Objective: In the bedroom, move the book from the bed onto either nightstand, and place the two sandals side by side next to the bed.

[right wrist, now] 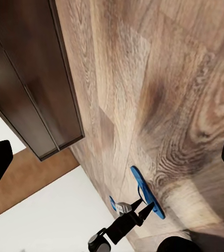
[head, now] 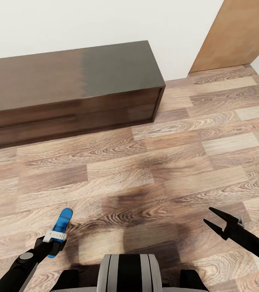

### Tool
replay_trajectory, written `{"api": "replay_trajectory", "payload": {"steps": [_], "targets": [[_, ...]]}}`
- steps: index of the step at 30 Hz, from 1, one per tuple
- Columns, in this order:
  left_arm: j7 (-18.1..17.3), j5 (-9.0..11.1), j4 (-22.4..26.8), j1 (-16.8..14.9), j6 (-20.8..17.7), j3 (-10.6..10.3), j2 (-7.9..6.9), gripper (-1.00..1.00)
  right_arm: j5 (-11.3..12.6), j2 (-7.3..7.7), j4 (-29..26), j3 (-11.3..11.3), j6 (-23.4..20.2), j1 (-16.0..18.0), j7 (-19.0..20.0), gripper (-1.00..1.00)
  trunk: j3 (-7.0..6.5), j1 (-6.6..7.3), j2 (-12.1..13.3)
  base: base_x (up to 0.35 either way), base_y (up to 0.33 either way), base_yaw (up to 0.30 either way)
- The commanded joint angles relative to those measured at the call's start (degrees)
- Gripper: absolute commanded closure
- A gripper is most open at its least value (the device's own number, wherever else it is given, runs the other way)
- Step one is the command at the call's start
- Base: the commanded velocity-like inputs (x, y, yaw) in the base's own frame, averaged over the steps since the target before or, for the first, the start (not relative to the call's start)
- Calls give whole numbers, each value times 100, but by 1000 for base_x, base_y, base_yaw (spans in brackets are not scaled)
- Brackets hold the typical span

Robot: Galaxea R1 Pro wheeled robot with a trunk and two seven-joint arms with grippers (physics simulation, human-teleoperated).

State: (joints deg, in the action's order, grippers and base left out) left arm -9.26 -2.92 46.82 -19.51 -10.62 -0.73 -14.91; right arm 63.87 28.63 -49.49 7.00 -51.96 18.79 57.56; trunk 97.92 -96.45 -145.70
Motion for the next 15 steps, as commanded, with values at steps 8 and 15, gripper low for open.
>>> {"api": "replay_trajectory", "payload": {"steps": [8,15], "targets": [[-15,-30,11,-1,-28,-6,-3,-100,8,-2,1,3,-25,2,10,-100,3,1,-1,0,0,0],[-15,-33,8,-1,-28,-6,-3,100,5,-1,1,3,-24,2,10,-100,3,1,-1,0,0,0]]}}
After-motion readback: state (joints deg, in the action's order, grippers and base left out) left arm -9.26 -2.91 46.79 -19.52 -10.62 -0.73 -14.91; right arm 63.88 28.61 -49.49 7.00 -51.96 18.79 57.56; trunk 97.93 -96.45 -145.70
